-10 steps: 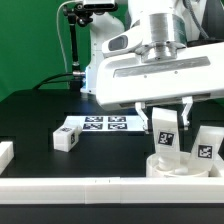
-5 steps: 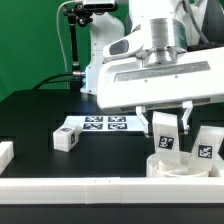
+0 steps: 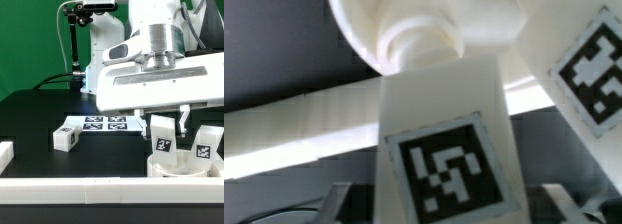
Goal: Assemble stool
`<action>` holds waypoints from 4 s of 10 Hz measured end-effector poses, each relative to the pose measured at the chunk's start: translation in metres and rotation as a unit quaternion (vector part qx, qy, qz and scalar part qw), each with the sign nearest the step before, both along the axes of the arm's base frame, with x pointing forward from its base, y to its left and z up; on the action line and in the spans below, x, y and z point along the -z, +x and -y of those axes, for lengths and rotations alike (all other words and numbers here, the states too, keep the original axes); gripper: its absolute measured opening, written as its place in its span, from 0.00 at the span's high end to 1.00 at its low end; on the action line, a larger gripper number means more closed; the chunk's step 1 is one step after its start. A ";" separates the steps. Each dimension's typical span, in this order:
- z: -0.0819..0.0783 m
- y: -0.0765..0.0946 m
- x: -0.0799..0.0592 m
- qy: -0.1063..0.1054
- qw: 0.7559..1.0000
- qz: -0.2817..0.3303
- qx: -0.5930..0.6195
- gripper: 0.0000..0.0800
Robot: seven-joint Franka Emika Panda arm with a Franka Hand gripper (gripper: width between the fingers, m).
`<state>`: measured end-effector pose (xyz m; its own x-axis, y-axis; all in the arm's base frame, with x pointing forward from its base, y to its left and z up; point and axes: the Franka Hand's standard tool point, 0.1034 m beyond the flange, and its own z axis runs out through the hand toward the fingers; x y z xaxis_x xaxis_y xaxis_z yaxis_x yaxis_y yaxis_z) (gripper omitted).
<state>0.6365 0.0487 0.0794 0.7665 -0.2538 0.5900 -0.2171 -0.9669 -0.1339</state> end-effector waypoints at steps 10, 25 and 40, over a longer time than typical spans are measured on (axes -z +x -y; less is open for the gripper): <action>-0.001 0.000 -0.018 0.018 0.999 -0.046 -0.005 0.19; 0.011 -0.008 -0.023 0.089 0.958 -0.272 -0.025 0.19; 0.016 -0.004 -0.018 -0.138 0.837 -0.217 -0.483 0.19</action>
Offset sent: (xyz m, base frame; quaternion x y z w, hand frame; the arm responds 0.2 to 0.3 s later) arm 0.0000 0.0000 0.0000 0.0000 0.0000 0.0000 1.0000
